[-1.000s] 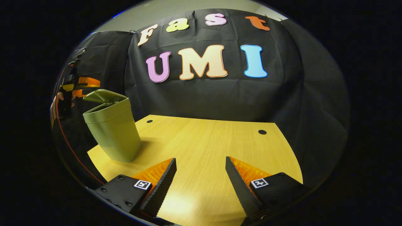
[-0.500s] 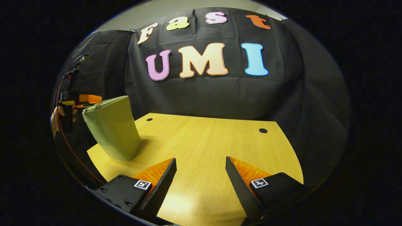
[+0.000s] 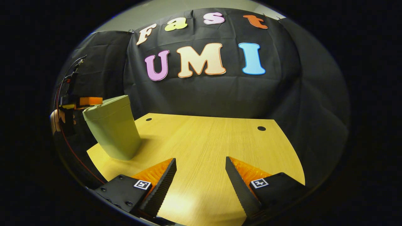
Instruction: Press the lid of the desktop garbage bin to open it, pick up the crumpled paper on the desktop and throw it into the bin, then pick up the pop can on the desktop and drop it into the bin, and finally close the garbage bin lid.
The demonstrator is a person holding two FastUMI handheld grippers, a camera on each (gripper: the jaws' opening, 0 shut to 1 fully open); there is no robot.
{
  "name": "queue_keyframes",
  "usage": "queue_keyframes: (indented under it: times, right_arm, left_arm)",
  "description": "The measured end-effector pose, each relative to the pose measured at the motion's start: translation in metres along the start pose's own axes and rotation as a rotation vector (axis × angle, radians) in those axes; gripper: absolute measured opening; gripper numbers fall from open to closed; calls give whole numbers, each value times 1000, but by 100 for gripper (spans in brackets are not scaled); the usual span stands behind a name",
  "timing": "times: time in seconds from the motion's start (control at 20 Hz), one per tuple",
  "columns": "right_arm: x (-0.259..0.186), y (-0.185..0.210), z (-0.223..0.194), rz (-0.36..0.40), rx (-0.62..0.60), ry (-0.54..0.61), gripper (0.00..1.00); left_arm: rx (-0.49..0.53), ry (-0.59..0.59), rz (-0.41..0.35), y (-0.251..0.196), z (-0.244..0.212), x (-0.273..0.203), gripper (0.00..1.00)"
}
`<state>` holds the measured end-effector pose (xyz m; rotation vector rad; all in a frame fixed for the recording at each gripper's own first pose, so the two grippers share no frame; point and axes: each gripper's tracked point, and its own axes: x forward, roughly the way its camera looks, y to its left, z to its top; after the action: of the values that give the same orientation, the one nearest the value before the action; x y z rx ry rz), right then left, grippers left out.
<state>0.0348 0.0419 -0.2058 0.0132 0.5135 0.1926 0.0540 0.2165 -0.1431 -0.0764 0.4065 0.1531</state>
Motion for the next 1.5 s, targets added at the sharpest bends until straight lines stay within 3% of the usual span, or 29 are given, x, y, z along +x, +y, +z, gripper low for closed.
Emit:
queue_keyframes:
  times: [0.35,0.45,0.75,1.0,1.35,1.5]
  right_arm:
    - [-13,3,20,-5,-32,-53,99]
    - [-21,3,26,-5,-20,-68,99]
    - [-60,1,80,-8,39,-205,99]
    - [-102,-7,130,-36,69,-366,98]
    - [-141,-30,135,-113,97,-448,98]
    - [-154,-39,138,-136,116,-470,96]
  left_arm:
    - [-38,-12,-29,0,6,-10,95]
    - [-44,-77,-48,-6,24,-20,94]
    - [-10,-302,-235,-92,80,-73,93]
    - [-55,-305,-378,-170,75,-100,94]
    - [-99,-257,-541,-246,56,-114,94]
    - [-132,-219,-577,-265,48,-113,94]
